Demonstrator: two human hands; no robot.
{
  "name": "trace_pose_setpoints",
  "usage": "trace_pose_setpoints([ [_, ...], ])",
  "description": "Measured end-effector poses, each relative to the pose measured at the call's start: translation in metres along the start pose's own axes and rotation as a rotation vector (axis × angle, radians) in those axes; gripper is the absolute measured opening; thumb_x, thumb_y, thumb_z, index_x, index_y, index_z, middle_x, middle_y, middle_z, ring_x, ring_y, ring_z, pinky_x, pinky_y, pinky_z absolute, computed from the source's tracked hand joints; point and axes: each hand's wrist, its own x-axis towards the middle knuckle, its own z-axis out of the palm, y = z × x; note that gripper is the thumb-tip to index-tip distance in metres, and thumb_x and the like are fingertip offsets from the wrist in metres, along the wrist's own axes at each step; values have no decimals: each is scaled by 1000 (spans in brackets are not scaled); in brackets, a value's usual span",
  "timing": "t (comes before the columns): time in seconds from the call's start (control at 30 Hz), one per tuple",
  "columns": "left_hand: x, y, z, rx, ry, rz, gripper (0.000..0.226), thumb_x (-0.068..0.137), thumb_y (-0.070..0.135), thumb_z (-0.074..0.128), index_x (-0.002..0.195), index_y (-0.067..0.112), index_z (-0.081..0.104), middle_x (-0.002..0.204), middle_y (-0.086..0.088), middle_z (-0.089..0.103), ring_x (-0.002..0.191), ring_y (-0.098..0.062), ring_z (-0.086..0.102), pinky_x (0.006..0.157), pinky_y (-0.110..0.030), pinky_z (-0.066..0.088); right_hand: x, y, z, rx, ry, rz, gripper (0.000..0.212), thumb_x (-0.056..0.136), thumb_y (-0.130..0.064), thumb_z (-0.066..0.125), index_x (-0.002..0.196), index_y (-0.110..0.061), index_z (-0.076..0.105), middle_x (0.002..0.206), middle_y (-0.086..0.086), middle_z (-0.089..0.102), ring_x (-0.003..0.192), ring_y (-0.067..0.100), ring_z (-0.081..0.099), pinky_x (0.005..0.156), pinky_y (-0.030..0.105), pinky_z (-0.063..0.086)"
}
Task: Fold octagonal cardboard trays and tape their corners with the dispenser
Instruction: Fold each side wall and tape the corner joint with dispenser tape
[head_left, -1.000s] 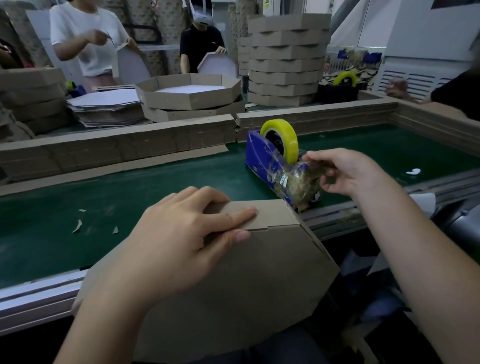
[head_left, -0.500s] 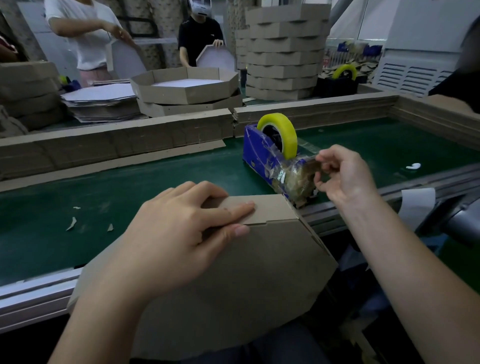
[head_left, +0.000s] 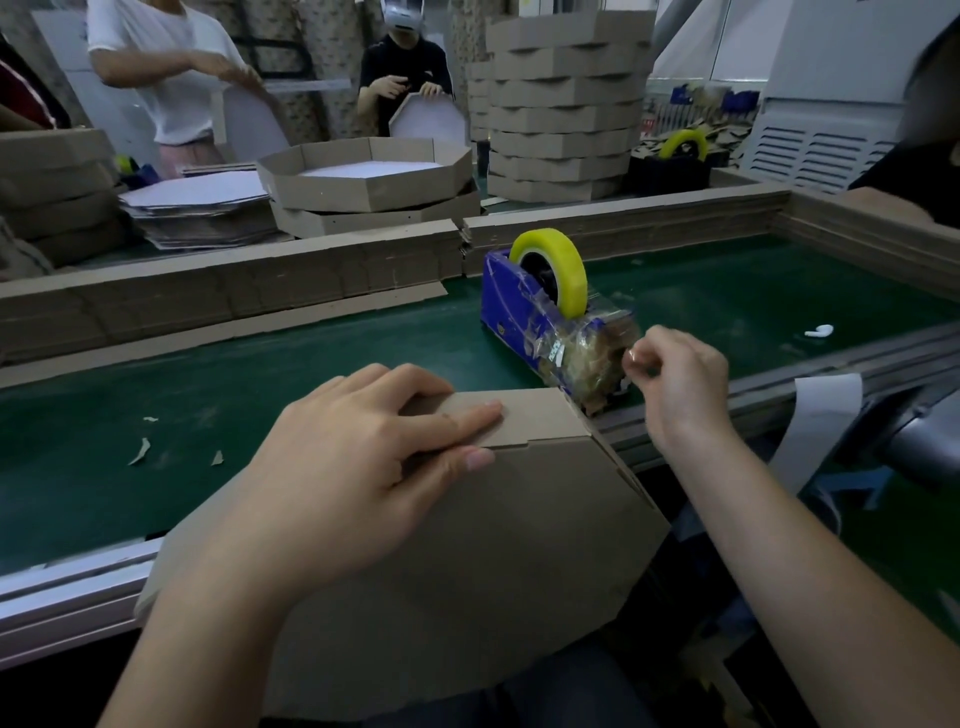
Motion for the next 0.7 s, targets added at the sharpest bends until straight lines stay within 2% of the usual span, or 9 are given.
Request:
trace_pose_setpoints([
  [0.07, 0, 0, 0, -4, 2, -1, 43, 92, 56, 37, 121, 43, 65, 108, 11, 65, 92, -18, 62, 67, -31, 48, -2, 6, -9, -312, -3, -107, 29, 78, -5, 67, 54, -7, 51, 88, 4, 49, 74, 14, 54, 74, 32, 47],
  [0.2, 1, 0, 1, -18, 15, 1, 43, 91, 55, 38, 120, 42, 66, 109, 11, 66, 93, -18, 63, 67, -32, 49, -5, 3, -16, -701, -5, -444, 24, 83, -15, 73, 62, -18, 61, 94, 3, 43, 71, -8, 49, 63, 2, 37],
  [0.27, 2, 0, 1, -33, 18, 1, 42, 91, 55, 39, 120, 41, 67, 109, 11, 66, 94, -18, 63, 67, -34, 50, -5, 1, -17, -855, 12, -539, 20, 83, -13, 72, 65, -12, 62, 94, 4, 41, 70, 1, 48, 60, 5, 36],
  [0.33, 1, 1, 1, -40, 23, 2, 42, 91, 55, 39, 118, 40, 68, 109, 12, 66, 93, -18, 63, 68, -35, 51, -6, 1, -21, -967, 45, -509, 19, 82, -11, 71, 66, -6, 63, 94, 5, 38, 72, 15, 45, 62, 21, 38],
  [0.4, 0, 2, 1, -49, 24, -1, 41, 90, 55, 40, 113, 38, 70, 108, 13, 66, 93, -18, 63, 69, -35, 51, -14, -1, -25, -945, 59, -473, 16, 83, -10, 71, 69, -4, 66, 93, 7, 39, 75, 20, 44, 66, 29, 41],
  [0.5, 2, 3, 1, -56, 44, 2, 37, 90, 54, 42, 103, 36, 71, 106, 14, 67, 92, -18, 64, 68, -33, 50, -38, -17, -16, -791, 41, -560, 9, 83, -10, 72, 76, -6, 71, 87, 6, 44, 71, 18, 44, 62, 12, 36],
  [0.53, 4, 3, 2, -62, 43, 5, 36, 89, 54, 43, 102, 35, 71, 106, 13, 67, 92, -18, 64, 68, -33, 51, -50, -24, -12, -723, 21, -579, 7, 83, -11, 72, 77, -9, 71, 84, 5, 46, 69, 16, 44, 60, 11, 35],
  [0.63, 3, 2, 1, -85, 30, -6, 38, 90, 53, 42, 103, 35, 73, 107, 13, 67, 94, -18, 64, 68, -37, 52, -93, -44, 8, -465, -102, -601, 7, 84, -14, 72, 77, -18, 72, 70, 4, 58, 63, 13, 50, 57, 19, 39],
  [0.7, 3, 1, -1, -103, 3, 1, 39, 90, 52, 41, 105, 35, 72, 110, 13, 67, 96, -19, 63, 70, -37, 53, -125, -51, 15, -300, -205, -549, 8, 84, -19, 70, 78, -23, 75, 59, -3, 61, 52, 11, 50, 48, 20, 38],
])
